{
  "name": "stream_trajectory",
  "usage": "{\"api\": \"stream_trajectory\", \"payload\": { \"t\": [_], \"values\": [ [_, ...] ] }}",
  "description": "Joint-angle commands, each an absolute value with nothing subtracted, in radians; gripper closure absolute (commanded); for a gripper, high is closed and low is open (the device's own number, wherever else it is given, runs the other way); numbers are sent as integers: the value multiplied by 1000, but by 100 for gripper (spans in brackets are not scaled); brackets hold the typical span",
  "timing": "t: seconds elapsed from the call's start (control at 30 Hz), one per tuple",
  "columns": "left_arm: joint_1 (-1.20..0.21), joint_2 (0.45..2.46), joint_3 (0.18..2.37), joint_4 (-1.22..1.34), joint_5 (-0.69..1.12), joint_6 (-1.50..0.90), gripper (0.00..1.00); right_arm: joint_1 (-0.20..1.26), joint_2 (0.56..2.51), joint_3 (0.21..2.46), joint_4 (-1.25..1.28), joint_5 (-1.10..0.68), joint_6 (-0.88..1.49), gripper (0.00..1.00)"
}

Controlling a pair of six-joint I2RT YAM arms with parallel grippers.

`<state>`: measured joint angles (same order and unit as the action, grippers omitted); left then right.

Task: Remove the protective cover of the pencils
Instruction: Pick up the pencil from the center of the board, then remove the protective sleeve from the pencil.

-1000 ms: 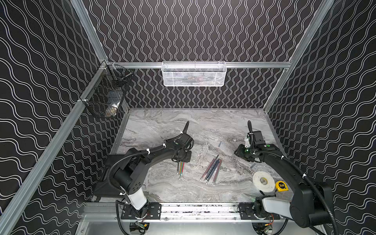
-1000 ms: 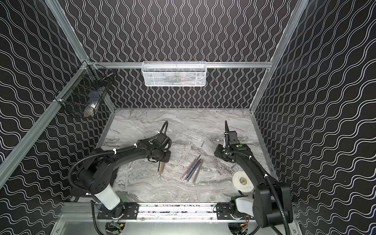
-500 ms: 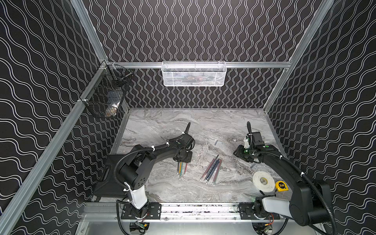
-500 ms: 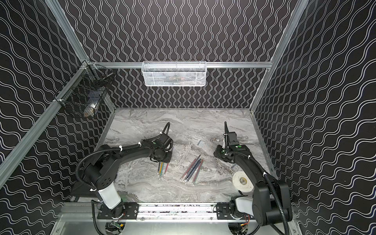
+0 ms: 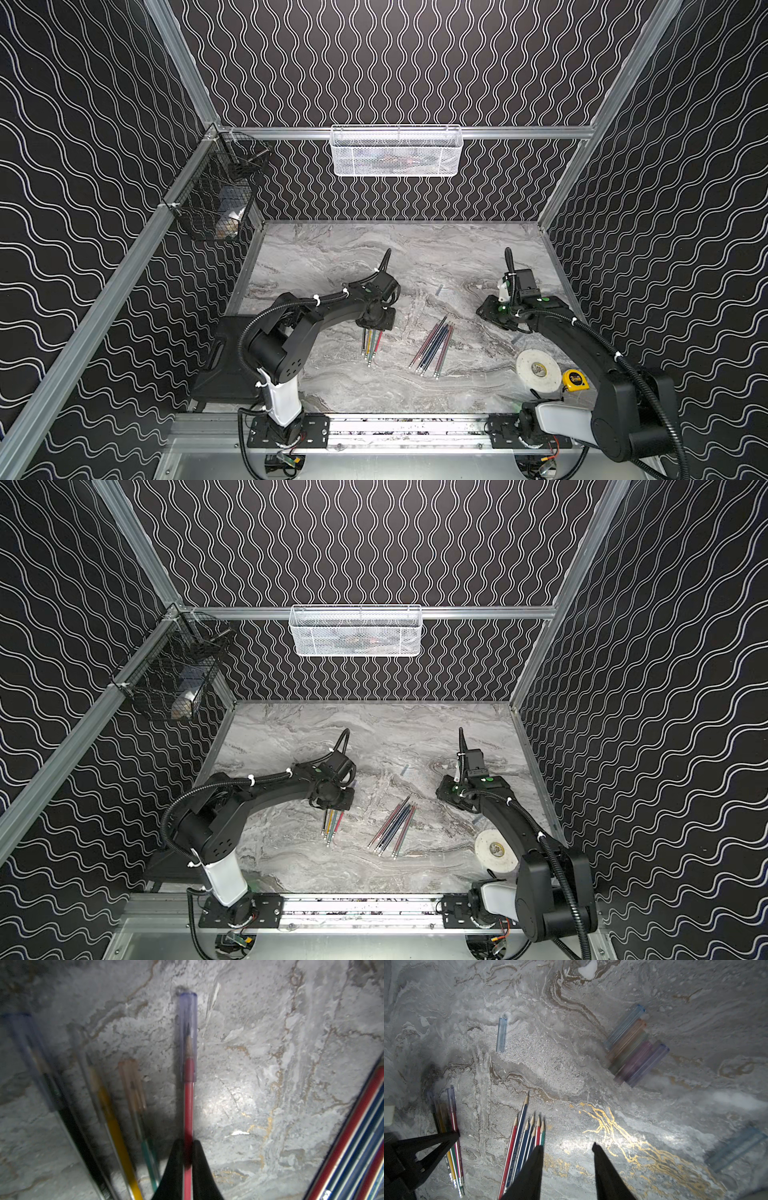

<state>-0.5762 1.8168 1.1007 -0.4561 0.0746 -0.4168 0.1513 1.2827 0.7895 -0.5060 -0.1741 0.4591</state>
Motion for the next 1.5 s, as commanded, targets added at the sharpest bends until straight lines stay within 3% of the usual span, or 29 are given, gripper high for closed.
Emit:
{"api": "stream_trajectory", "payload": {
  "t": [0.0, 0.2, 0.37, 0.5, 0.67, 1.23, 1.37, 1.47],
  "values": [
    [-576, 1803, 1117, -483, 87, -409, 92, 153, 1274, 791, -495, -180, 454, 59],
    [-575, 1739, 1153, -517, 120, -414, 92, 153, 1275, 789, -479, -226, 450, 59],
    [-578, 1668, 1168, -548, 145, -418, 92, 194, 1357, 784, -309, -608, 480, 59],
    [-579, 1630, 1161, -563, 147, -410, 92, 339, 1473, 845, -189, -723, 553, 52],
    [-579, 1593, 1142, -555, 156, -416, 92, 407, 1617, 879, 99, -836, 766, 50],
    [-578, 1524, 1088, -529, 178, -425, 91, 563, 1875, 1108, 173, -829, 894, 56],
    [-579, 1516, 1081, -528, 184, -426, 91, 569, 1888, 1127, 165, -810, 900, 61],
    [-580, 1511, 1076, -523, 191, -428, 91, 571, 1890, 1127, 175, -805, 913, 73]
  ]
}}
